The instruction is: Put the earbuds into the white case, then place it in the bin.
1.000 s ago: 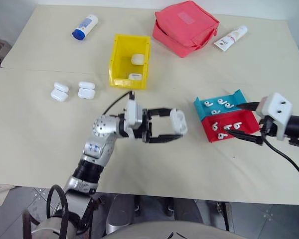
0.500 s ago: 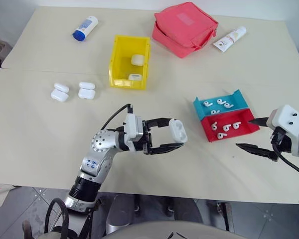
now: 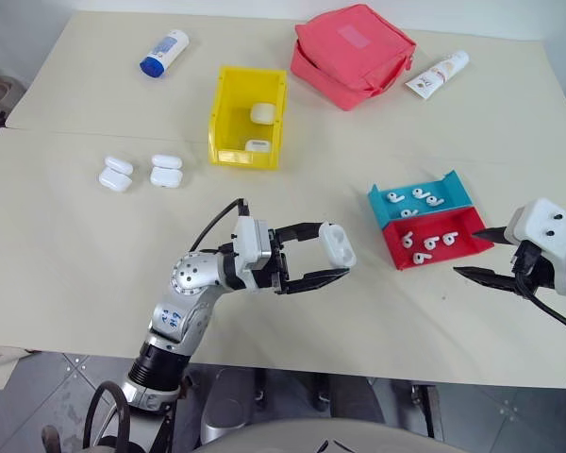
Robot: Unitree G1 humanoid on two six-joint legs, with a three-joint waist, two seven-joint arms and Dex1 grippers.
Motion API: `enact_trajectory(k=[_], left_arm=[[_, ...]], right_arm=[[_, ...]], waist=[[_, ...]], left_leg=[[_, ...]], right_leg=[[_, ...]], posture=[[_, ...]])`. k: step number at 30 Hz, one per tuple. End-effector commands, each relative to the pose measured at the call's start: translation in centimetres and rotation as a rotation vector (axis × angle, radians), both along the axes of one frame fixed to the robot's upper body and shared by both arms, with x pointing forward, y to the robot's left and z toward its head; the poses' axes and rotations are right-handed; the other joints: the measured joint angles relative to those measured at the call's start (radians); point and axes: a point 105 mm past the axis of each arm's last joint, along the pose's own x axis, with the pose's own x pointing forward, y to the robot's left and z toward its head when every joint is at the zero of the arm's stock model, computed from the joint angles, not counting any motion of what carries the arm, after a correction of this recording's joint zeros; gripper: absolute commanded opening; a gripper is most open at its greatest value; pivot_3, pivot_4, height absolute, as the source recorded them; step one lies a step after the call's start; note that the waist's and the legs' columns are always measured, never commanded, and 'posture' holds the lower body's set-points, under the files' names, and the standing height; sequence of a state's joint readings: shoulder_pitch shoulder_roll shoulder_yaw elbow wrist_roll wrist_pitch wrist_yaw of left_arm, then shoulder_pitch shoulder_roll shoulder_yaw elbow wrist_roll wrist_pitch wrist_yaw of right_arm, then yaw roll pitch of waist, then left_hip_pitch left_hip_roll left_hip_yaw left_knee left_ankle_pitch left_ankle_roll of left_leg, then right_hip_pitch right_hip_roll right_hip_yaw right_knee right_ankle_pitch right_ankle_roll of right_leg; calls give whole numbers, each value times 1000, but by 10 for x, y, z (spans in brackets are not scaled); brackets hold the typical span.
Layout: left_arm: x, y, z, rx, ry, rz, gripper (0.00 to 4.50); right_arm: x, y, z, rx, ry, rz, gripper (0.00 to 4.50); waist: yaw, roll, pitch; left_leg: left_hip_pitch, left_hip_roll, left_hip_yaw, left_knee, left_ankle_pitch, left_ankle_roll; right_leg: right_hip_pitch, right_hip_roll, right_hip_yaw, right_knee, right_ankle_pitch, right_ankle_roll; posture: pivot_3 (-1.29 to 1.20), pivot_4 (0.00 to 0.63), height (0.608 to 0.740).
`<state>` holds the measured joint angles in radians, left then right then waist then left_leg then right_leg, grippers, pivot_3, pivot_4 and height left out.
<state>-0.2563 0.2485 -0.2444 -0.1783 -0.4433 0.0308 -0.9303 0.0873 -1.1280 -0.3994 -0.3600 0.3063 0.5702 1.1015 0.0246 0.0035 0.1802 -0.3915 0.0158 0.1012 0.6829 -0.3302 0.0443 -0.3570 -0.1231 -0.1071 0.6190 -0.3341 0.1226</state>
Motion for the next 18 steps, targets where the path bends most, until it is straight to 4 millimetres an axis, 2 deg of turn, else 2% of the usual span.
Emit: enact_trajectory(k=[1,2,12,18], left_arm=[[-6,-2,6,-15,-38,-15,2779],[-7,-2,6,-15,-38,-15,2779],[-10,-1,2,0,-45,-29,2779],[-12,-2,1,-2,-43,-16,2779]], right_arm=[[1,0,8,-55,-14,4,2980],[1,0,8,-67,-10,1,2767],[16,11,3,-242,58,141,2767],[44,13,-1,-371,37,235,2767]], waist=[[0,0,0],[0,0,0],[-3,0,0],[-5,1,0]], left_leg=[[0,0,0,0,0,0],[0,0,0,0,0,0],[0,1,0,0,0,0],[0,0,1,0,0,0]], right_leg=[[0,0,0,0,0,0],[0,0,0,0,0,0],[0,0,0,-1,0,0],[0,-1,0,-1,0,0]], posture=[[0,150,740],[0,150,740],[0,150,740],[0,150,740]])
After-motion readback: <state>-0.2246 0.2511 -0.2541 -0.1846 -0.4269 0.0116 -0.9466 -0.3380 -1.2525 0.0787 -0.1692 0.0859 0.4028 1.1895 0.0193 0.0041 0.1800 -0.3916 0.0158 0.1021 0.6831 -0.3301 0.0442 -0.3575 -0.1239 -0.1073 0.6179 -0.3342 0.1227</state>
